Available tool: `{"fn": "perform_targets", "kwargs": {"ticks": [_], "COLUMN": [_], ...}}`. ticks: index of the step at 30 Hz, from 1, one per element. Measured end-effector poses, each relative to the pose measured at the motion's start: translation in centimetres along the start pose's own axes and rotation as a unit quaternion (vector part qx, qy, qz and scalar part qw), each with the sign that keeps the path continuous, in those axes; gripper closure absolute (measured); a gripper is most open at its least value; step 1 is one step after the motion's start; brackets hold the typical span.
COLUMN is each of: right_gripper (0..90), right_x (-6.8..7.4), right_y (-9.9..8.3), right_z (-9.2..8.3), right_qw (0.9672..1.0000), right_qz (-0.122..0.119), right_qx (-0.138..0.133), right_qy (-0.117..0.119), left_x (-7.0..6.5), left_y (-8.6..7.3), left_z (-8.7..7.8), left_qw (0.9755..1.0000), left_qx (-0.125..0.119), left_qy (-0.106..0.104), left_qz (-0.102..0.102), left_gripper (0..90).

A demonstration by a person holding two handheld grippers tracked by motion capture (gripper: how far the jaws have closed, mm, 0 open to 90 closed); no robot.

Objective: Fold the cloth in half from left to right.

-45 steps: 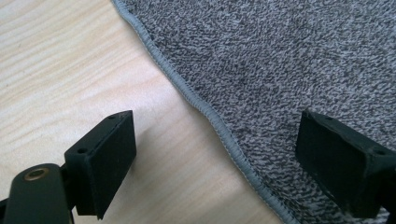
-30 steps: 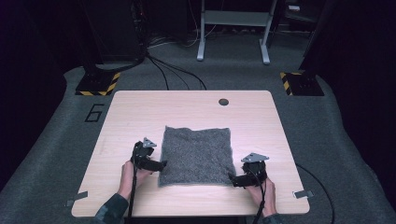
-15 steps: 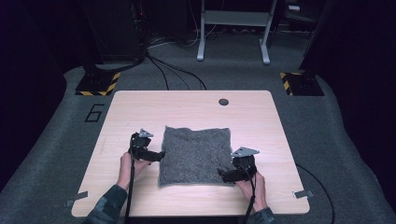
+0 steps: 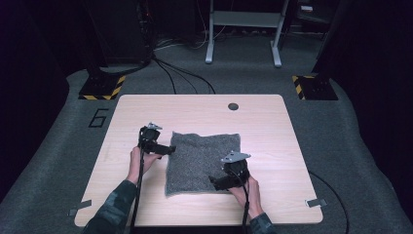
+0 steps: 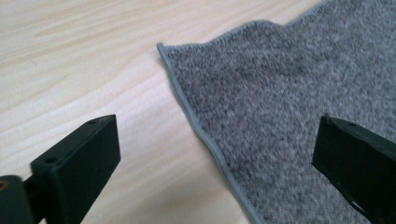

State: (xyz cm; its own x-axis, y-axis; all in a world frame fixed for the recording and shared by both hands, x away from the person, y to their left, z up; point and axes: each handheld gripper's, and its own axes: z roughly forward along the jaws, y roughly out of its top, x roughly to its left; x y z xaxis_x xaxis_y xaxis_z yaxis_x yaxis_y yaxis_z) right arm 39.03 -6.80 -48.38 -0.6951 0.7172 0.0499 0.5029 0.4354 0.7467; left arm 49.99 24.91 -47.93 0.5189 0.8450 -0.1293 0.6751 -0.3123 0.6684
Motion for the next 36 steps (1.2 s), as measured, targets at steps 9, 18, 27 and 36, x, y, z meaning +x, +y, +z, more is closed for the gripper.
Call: {"fn": "perform_targets", "kwargs": {"ticks": [9, 18, 27, 36], "right_gripper": [3.2, 3.2, 3.6, 5.1], "right_x": [1.7, 3.8, 6.0, 8.2], "right_y": [0.9, 1.7, 2.4, 2.6], "right_z": [1.4, 2.9, 4.6, 6.1], "right_qw": [0.9997, 0.9987, 0.9972, 0.9948], "right_qz": [-0.013, -0.034, -0.051, -0.075], "right_qx": [0.011, 0.015, 0.024, 0.033], "right_qy": [0.017, 0.035, 0.049, 0.06], "left_x": [1.1, 1.6, 2.4, 2.9], "left_y": [1.6, 2.6, 3.6, 3.5], "left_z": [1.1, 2.2, 3.4, 5.2], "left_qw": [1.0, 0.9999, 0.9997, 0.9993], "left_qx": [0.0, -0.002, 0.002, 0.013], "left_qy": [-0.003, -0.01, -0.012, -0.007], "left_qz": [-0.002, -0.013, -0.02, -0.036], "left_gripper": [0.2, 0.2, 0.9, 6.9]}}
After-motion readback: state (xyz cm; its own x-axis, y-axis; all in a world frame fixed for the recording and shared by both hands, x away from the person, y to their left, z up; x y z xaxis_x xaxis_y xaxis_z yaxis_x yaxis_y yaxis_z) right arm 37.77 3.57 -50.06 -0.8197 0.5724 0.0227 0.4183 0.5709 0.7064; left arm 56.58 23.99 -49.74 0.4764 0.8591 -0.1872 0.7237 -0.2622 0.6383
